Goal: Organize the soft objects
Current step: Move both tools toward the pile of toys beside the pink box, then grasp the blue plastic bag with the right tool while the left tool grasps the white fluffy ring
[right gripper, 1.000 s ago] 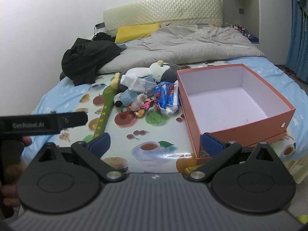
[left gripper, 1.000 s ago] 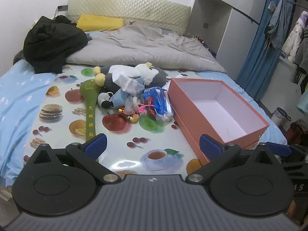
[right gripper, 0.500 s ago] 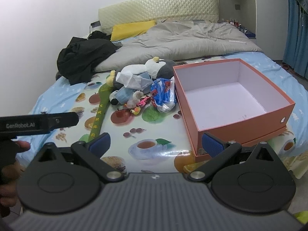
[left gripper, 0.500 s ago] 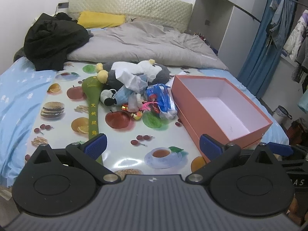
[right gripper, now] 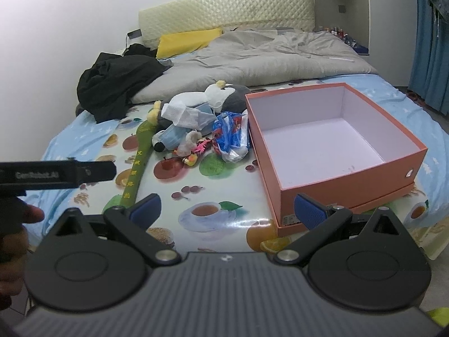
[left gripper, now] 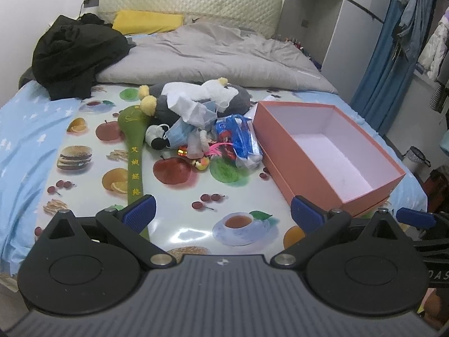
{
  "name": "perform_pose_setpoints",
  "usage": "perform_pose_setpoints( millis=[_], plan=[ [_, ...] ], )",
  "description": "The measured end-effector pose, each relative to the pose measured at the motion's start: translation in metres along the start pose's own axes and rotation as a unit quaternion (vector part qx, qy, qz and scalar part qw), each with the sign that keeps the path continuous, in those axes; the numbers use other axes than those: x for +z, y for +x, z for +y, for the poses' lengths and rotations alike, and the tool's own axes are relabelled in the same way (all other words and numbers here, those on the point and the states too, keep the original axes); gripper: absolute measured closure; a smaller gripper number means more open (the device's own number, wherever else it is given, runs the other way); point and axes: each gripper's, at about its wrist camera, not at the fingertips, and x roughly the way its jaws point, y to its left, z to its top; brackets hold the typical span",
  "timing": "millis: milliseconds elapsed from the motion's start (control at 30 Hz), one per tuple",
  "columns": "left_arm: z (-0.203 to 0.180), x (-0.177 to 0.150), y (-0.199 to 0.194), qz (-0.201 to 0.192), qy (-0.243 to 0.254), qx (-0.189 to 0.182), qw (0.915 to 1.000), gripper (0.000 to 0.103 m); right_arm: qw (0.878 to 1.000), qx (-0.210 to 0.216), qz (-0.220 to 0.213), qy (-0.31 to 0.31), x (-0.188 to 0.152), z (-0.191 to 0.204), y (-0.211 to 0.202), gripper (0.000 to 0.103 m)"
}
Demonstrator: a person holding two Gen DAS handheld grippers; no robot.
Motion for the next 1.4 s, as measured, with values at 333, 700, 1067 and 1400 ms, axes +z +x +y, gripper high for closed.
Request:
perform_pose_setpoints(
  millis=[333, 700, 1067, 1400],
  plan=[
    [0.014, 0.003, 0.038, 0.007, -0.016, -0.006, 0.9998, 0.001, 0.999, 0.032, 0.021, 0.007, 0.001, 0.000, 0.035, 0.016],
    [0.043, 0.020, 0.091, 0.016, -0.039, 0.001, 0.9991, 0.010, 0.999, 0.036, 0.022, -0.026, 0.016, 0.013, 0.092, 0.031],
    [0.071, 0.046, 0.160, 0.017, -0.065, -0.022, 0.9975, 0.031, 0.998, 0.042, 0.003, -0.053, 0.029, 0.027, 0.159, 0.031],
    [0.071, 0.071, 0.231, 0.021, -0.068, -0.051, 0.9961, 0.055, 0.999, 0.025, 0.020, -0.023, 0.039, 0.022, 0.224, 0.067]
  ],
)
